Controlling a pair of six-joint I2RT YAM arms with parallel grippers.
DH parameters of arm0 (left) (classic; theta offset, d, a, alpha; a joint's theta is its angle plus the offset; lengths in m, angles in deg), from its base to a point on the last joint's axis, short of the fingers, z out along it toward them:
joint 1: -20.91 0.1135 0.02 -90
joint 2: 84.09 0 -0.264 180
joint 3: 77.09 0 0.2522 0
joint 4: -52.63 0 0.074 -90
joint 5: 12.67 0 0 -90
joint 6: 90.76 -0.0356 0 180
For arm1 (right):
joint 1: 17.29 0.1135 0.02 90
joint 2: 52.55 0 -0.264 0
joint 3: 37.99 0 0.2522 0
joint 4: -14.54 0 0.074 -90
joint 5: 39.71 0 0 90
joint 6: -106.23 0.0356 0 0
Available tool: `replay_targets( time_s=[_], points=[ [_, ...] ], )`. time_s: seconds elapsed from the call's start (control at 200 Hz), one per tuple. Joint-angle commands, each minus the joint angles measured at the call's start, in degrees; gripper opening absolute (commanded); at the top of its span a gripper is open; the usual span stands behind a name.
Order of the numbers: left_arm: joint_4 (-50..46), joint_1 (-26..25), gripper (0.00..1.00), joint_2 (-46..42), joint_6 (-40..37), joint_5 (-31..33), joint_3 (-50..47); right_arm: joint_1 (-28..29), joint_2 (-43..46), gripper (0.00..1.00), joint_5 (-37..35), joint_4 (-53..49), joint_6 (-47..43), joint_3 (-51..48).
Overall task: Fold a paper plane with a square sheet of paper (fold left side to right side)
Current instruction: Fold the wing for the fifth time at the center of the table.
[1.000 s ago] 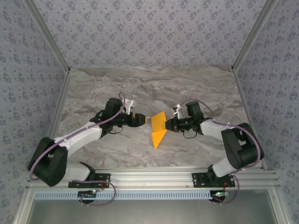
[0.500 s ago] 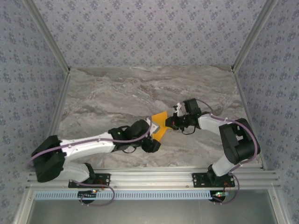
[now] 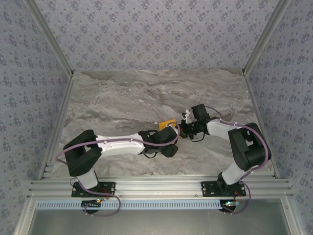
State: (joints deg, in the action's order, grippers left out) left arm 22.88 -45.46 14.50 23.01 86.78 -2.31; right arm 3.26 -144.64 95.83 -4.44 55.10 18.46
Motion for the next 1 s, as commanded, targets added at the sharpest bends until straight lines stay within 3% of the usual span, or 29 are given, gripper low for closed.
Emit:
replay_targets(
  time_s=[0.0, 0.46, 0.804, 0.994],
  points=[
    [-4.2, -1.2, 0.64, 2.8, 1.3, 4.5, 3.6, 0.4, -1.1, 0.02, -0.5, -1.5, 1.3, 1.6],
    [-8.3, -2.2, 0.53, 7.5, 2.5, 9.4, 7.1, 0.5, -1.7, 0.03, -0.4, 0.0, 3.1, 1.2],
    [7.6, -2.5, 0.6, -1.9, -1.3, 4.9, -5.6, -0.4, -1.4, 0.02, 1.6, -0.2, 4.7, 1.9],
    [9.4, -2.5, 0.61, -1.8, -2.7, 5.5, -6.7, -0.4, -1.6, 0.02, 1.8, -1.8, 4.5, 2.5]
  ],
)
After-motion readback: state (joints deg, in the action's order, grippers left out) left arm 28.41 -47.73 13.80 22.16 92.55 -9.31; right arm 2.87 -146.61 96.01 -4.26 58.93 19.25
